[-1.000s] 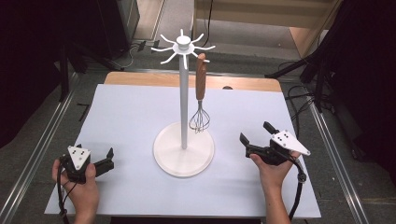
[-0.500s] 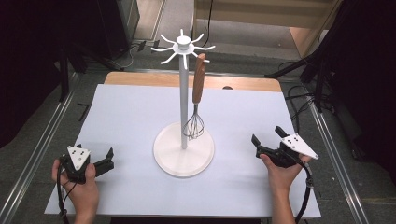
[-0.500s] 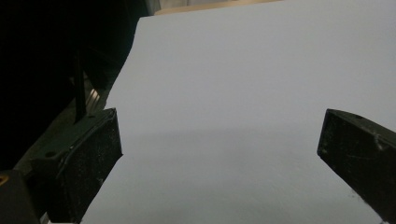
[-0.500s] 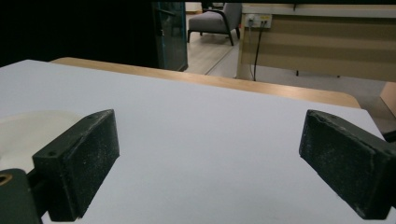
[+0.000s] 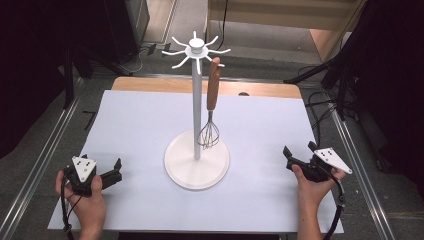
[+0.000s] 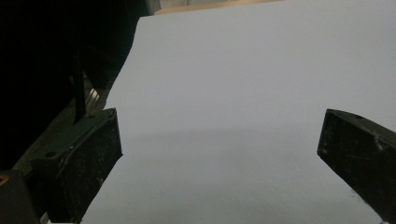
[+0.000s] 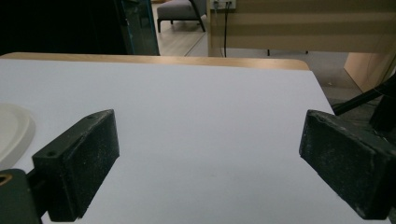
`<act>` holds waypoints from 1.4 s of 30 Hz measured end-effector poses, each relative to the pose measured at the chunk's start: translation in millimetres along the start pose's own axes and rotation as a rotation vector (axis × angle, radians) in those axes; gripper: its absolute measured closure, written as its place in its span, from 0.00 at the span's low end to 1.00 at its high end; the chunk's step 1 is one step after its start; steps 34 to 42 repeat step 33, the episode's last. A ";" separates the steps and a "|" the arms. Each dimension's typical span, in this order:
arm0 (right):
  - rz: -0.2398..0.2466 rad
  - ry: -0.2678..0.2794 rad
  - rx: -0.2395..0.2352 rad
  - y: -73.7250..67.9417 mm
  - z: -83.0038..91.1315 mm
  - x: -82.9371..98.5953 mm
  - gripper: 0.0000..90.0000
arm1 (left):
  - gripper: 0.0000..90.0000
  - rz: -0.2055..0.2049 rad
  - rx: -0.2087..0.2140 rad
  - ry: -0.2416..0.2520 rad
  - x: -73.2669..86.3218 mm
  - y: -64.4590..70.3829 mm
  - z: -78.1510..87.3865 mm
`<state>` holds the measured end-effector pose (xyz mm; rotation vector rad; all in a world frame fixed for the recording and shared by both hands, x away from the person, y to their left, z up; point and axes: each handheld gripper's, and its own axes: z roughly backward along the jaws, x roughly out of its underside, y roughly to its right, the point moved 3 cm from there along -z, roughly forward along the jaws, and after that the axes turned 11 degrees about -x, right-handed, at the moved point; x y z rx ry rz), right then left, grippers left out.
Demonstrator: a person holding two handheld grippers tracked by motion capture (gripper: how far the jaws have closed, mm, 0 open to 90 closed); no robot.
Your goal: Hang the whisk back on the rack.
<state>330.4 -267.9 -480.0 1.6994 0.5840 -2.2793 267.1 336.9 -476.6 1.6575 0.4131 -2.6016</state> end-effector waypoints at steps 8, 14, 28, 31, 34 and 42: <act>-0.013 -0.010 0.020 14.0 14.0 3.6 0.06 | 0.00 0.003 0.000 -0.001 0.0 -0.4 0.3; 0.007 -0.048 0.008 19.0 29.5 9.5 0.06 | 0.00 0.004 0.000 0.002 0.0 -0.2 0.3; -0.011 -0.061 -0.007 20.9 68.1 24.5 0.06 | 0.00 0.015 0.001 0.010 0.1 -1.5 1.1; -0.023 -0.053 -0.005 22.8 67.5 24.8 0.06 | 0.00 0.017 0.000 0.008 0.1 -1.2 0.9; -0.021 -0.059 -0.003 21.7 65.9 25.1 0.06 | 0.00 0.016 0.000 0.007 0.1 -1.2 0.9; -0.021 -0.059 -0.003 21.7 65.9 25.1 0.06 | 0.00 0.016 0.000 0.007 0.1 -1.2 0.9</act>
